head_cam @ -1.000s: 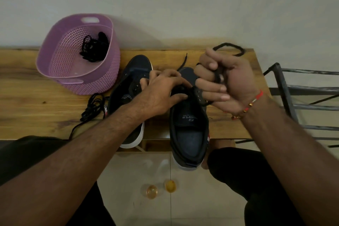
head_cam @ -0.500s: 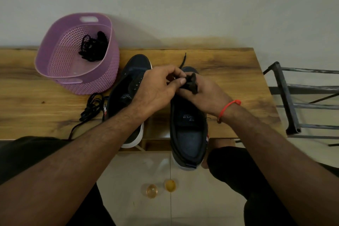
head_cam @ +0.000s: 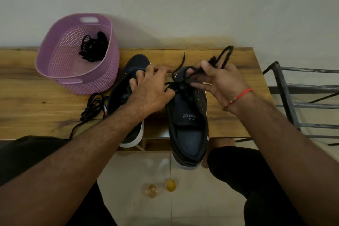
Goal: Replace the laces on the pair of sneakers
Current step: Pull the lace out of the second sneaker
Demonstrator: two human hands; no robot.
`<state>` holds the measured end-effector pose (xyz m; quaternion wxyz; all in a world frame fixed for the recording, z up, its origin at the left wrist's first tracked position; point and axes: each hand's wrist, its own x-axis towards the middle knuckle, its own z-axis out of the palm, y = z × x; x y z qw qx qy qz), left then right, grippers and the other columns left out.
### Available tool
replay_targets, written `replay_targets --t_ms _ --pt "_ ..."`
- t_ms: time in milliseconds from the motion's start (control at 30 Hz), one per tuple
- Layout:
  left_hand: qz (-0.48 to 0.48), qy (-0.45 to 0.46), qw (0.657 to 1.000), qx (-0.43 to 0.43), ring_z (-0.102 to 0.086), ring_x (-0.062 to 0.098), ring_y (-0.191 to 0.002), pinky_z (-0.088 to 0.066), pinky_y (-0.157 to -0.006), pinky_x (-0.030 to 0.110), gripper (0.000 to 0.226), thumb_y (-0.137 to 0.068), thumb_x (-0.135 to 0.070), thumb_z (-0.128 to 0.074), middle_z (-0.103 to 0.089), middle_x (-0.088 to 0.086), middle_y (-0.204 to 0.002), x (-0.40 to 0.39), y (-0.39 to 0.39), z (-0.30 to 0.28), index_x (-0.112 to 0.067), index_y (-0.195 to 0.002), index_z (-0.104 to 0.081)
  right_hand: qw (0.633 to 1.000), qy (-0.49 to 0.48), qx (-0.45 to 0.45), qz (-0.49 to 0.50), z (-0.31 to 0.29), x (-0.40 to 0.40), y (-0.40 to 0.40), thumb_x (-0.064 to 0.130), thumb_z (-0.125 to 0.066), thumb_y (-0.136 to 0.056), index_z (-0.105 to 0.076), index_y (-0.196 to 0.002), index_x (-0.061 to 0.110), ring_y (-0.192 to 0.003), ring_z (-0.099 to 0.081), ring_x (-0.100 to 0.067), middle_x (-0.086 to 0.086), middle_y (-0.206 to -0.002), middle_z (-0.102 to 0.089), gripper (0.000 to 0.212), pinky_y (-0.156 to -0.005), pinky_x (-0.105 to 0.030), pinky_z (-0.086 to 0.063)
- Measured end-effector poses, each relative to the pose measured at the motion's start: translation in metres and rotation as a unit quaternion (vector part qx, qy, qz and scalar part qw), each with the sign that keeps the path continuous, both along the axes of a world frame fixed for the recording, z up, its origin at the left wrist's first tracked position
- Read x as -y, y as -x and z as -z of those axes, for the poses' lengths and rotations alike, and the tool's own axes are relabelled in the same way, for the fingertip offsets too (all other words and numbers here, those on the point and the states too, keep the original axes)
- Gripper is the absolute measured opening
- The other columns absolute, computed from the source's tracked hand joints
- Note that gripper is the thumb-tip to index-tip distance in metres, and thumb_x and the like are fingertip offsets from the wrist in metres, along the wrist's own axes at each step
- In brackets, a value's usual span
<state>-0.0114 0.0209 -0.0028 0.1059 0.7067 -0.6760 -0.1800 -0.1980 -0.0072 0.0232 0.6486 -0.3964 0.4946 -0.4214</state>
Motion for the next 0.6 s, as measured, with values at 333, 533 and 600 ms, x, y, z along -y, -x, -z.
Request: replay_targets --t_ms 333,533,600 --pt "0.003 -0.002 1.0 0.025 -0.031 0.027 -0.133 -0.026 -0.104 0.045 0.062 -0.087 -0.045 -0.065 -0.033 -0.003 -0.152 0.004 -0.003 0.005 -0.043 -0.144 -0.041 0.997 -0.043 -0.006 0.059 -0.005 0.013 0.024 0.02 -0.049 -0.102 -0.058 -0.093 0.011 -0.038 -0.028 -0.009 0.004 -0.054 -0.036 0.015 -0.043 -0.024 -0.036" --pt "0.006 -0.006 0.999 0.031 -0.03 0.026 -0.133 -0.026 -0.104 0.046 0.062 -0.087 -0.047 -0.065 -0.032 -0.004 -0.152 0.005 -0.004 0.006 -0.045 -0.144 -0.042 0.809 0.157 -0.524 -0.215 0.009 0.005 0.015 0.068 -0.062 -0.082 -0.059 -0.103 0.029 -0.084 -0.053 -0.005 0.013 -0.093 -0.057 0.045 -0.065 -0.023 -0.041" --pt "0.007 -0.006 0.999 0.033 -0.031 0.027 -0.133 -0.026 -0.104 0.046 0.062 -0.087 -0.048 -0.065 -0.032 -0.004 -0.152 0.004 -0.005 0.005 -0.044 -0.144 -0.042 0.769 0.176 -0.557 -0.259 0.01 0.002 0.012 0.062 -0.067 -0.082 -0.062 -0.109 0.027 -0.093 -0.057 -0.012 0.008 -0.101 -0.061 0.044 -0.073 -0.028 -0.047"
